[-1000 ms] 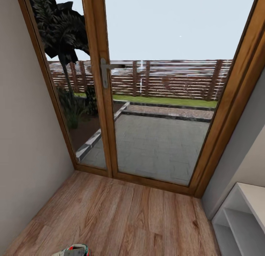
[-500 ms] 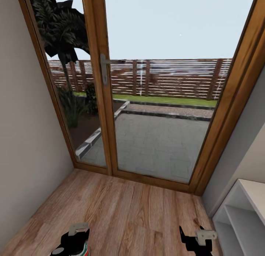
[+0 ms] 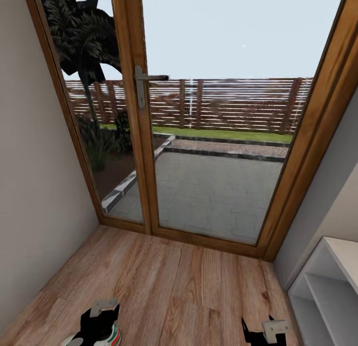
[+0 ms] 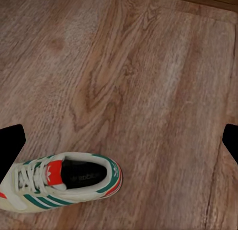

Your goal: Pick up the two gym shoes and the two sandals from the corridor floor and place them onto the hallstand (shoe rack) in the corridor, making sure they are on the rack and not on the floor. Arrange them so the two gym shoes are next to each other and the two sandals are next to each other.

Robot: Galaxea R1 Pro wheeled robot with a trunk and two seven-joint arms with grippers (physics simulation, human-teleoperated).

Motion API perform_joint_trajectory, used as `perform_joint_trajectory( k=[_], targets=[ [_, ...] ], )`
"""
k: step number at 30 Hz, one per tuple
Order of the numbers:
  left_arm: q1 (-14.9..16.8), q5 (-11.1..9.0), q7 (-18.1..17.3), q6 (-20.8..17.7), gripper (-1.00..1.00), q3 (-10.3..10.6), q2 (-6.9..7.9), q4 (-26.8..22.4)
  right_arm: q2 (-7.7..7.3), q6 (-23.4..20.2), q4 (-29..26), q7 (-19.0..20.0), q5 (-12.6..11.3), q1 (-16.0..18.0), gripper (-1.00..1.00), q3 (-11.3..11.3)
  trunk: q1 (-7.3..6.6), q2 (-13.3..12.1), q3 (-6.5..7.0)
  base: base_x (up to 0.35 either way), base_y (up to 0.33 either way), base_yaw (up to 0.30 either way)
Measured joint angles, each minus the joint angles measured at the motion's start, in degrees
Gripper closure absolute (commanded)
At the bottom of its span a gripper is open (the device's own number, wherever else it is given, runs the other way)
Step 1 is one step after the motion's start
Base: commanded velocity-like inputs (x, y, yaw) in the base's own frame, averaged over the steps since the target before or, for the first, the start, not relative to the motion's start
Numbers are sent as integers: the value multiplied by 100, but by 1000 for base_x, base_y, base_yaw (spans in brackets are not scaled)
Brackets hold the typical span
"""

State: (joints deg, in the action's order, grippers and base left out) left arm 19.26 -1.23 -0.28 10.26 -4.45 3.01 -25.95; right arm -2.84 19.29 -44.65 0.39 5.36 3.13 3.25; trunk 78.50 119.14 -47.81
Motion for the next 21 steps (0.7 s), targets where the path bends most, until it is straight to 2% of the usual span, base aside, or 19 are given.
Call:
perform_joint_trajectory(
  k=[7,21],
  targets=[
    [-4,1,4,59,-100,-1,5,43,0,5,17,-6,13,0,-100,0,154,281,-142,0,0,0],
    [-10,7,4,70,-100,3,-1,59,2,6,24,-7,14,0,-100,0,461,842,-510,0,0,0]
  ],
)
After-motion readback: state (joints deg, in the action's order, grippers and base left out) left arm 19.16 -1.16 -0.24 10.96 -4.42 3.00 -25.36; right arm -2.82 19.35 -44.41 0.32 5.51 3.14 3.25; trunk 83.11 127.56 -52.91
